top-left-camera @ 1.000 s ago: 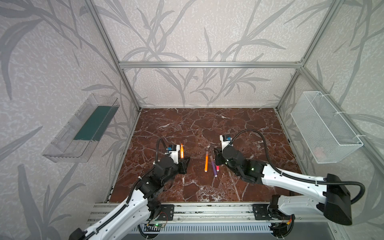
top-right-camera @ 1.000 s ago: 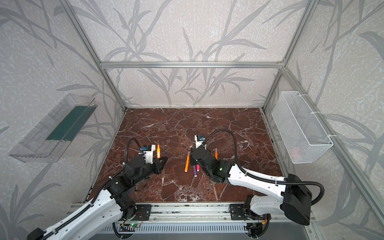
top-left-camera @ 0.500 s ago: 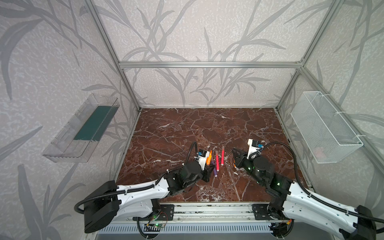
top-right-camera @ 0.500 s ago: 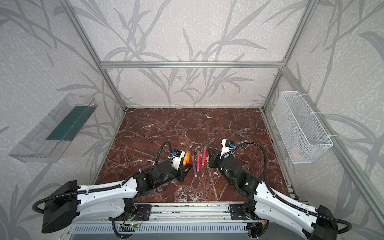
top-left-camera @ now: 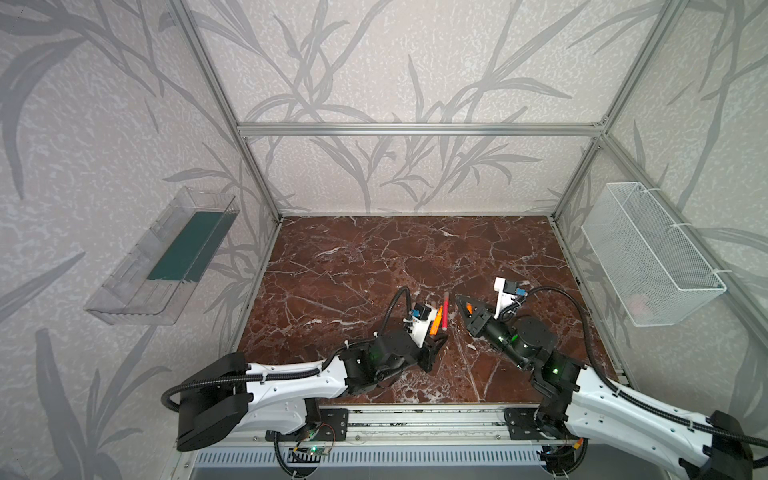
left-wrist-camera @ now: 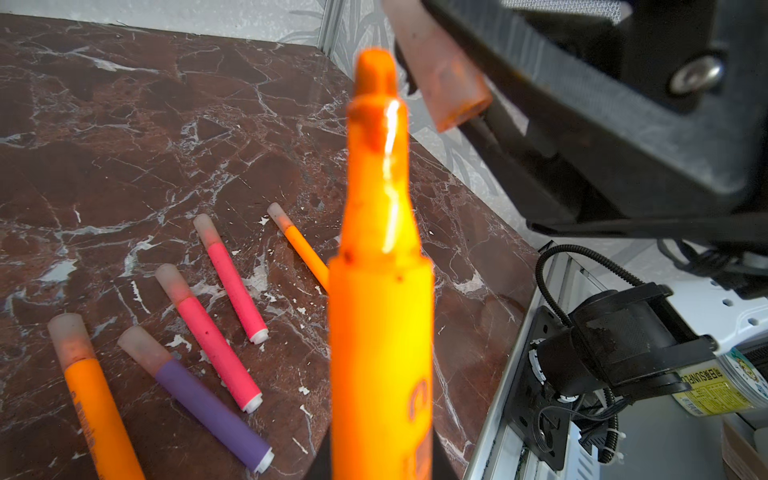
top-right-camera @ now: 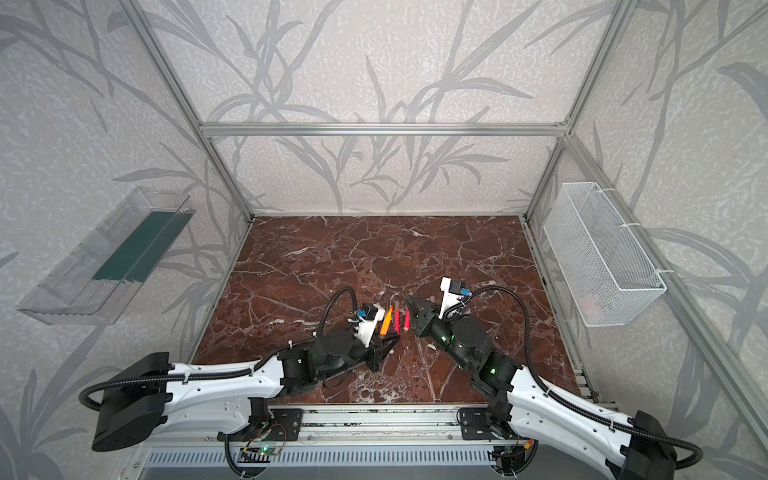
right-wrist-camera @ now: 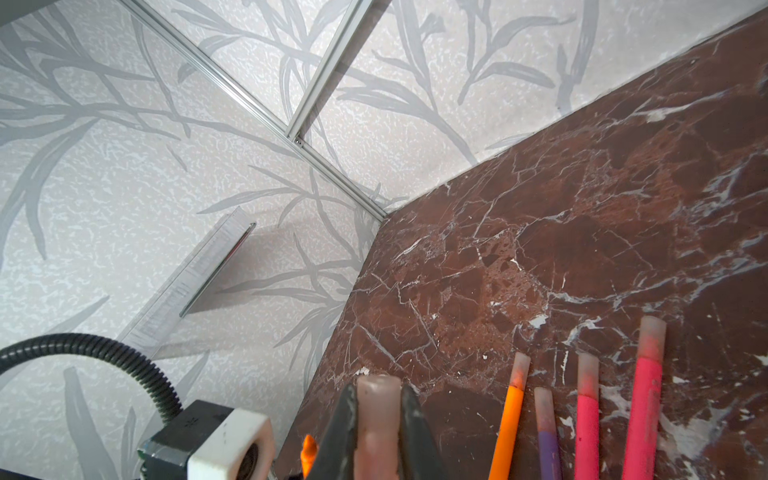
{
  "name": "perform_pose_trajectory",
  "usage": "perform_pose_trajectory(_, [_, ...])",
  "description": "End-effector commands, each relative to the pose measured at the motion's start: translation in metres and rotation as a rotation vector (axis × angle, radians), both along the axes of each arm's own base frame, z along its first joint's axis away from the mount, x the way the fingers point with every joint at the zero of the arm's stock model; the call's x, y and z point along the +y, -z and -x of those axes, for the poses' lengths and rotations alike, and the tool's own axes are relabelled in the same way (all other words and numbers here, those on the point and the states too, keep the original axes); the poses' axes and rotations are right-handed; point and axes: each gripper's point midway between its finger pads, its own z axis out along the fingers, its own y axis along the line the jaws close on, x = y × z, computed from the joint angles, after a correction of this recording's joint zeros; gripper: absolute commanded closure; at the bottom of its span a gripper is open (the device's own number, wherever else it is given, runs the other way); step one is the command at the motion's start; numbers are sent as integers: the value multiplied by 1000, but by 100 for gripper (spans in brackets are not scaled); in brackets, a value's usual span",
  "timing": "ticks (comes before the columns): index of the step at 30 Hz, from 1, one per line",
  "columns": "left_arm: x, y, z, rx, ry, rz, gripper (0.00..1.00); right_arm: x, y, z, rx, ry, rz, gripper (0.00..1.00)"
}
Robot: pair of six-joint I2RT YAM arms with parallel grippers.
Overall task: Insert the pens into the pen caps
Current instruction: 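Carry the cap toward the orange marker tip while the left gripper holds it upright, then lower the pale pink cap onto the orange marker tip with the right gripper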
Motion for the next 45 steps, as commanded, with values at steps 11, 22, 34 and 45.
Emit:
perform_pose_trajectory(11, [-9, -20, -1, -36, 12, 57, 100, 13, -33, -4, -63, -26, -71, 96])
perform_pose_trajectory(22, [-15, -20, 3, -25, 43, 66, 100, 23, -45, -8, -91, -44, -89, 97])
perform_pose_trajectory(34, [-9, -19, -3, -43, -5, 85, 100, 30, -37, -4, -70, -68, -92, 98])
perform_pose_trajectory(45, [-7, -19, -5, -41, -20, 87, 100, 39, -31, 14, -71, -107, -95, 98])
